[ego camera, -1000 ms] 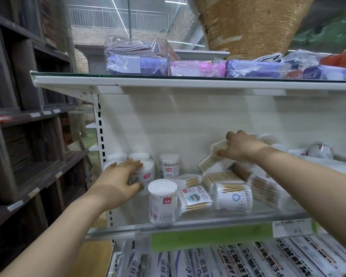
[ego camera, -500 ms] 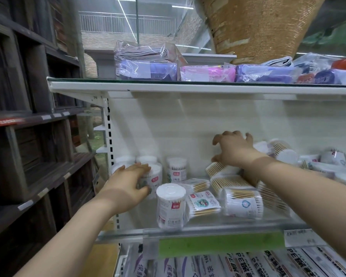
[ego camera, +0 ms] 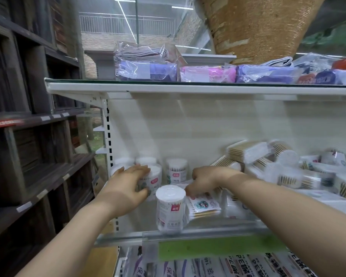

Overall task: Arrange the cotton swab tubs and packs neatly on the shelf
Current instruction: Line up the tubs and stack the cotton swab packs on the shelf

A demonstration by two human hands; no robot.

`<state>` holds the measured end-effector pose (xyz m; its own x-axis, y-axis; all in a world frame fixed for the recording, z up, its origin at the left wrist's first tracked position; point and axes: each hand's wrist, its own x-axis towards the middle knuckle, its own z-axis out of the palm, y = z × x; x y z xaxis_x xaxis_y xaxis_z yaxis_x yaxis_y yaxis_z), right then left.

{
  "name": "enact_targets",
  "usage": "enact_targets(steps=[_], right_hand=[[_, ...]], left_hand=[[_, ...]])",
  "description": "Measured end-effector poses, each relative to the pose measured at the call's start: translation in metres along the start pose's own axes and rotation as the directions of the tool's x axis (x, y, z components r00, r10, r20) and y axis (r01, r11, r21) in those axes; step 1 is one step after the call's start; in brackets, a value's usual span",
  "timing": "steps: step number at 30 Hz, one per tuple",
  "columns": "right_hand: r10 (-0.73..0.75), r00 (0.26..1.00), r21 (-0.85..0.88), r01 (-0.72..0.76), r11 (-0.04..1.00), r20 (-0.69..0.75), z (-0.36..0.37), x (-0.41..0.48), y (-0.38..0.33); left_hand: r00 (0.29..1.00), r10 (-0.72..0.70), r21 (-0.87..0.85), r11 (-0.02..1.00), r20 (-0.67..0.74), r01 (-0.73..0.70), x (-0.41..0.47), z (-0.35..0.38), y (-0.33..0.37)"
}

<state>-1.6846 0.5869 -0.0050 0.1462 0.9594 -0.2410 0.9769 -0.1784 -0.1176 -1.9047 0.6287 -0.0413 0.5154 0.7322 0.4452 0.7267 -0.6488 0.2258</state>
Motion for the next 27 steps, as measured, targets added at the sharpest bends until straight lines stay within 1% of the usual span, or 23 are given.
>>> enact_targets(steps=[3,6,8,10,12,16,17,19,21,23,27], right_hand=[[0.026,0.98,-0.092,-0.045,0.995,-0.199,-0.008,-0.004,0.007],[0.013,0.942,-0.088,-0.046,0.995,-0.336,-0.029,-0.014,0.029],[0.042,0.89,-0.021,-0.058,0.998,-0.455,-0.048,-0.026,0.055],[0.119,0.824,0.102,-0.075,0.992,-0.554,-0.066,-0.041,0.086],[0.213,0.773,0.217,-0.1,0.971,-0.597,-0.078,-0.049,0.115],[0.367,0.655,0.381,-0.129,0.916,-0.661,-0.079,-0.037,0.168],[0.392,0.64,0.405,-0.136,0.904,-0.661,-0.075,-0.032,0.178],[0.415,0.658,0.423,-0.159,0.892,-0.629,-0.066,-0.023,0.192],[0.416,0.706,0.414,-0.189,0.89,-0.573,-0.059,-0.015,0.2],[0.409,0.739,0.393,-0.211,0.895,-0.536,-0.055,-0.009,0.203],[0.378,0.732,0.374,-0.18,0.91,-0.567,-0.055,-0.001,0.206]], left_hand=[[1.0,0.014,0.005,1.0,-0.013,-0.014,0.001,0.001,0.001],[1.0,0.018,0.009,1.0,-0.024,-0.018,0.002,0.004,-0.002],[1.0,0.008,-0.006,1.0,-0.012,-0.008,0.003,0.006,-0.006],[1.0,-0.02,-0.032,0.999,-0.004,0.02,0.006,0.009,-0.01],[0.999,-0.049,-0.056,0.997,-0.009,0.049,0.007,0.011,-0.015],[0.998,-0.058,-0.047,0.997,-0.034,0.056,0.006,0.014,-0.018],[0.998,-0.056,-0.037,0.998,-0.036,0.054,0.006,0.014,-0.018],[0.997,-0.061,-0.026,0.998,-0.045,0.06,0.006,0.012,-0.017],[0.996,-0.079,-0.034,0.996,-0.038,0.078,0.005,0.01,-0.015],[0.996,-0.08,-0.024,0.997,-0.028,0.079,0.005,0.009,-0.014],[0.999,-0.053,0.005,0.999,-0.012,0.054,0.001,0.006,-0.01]])
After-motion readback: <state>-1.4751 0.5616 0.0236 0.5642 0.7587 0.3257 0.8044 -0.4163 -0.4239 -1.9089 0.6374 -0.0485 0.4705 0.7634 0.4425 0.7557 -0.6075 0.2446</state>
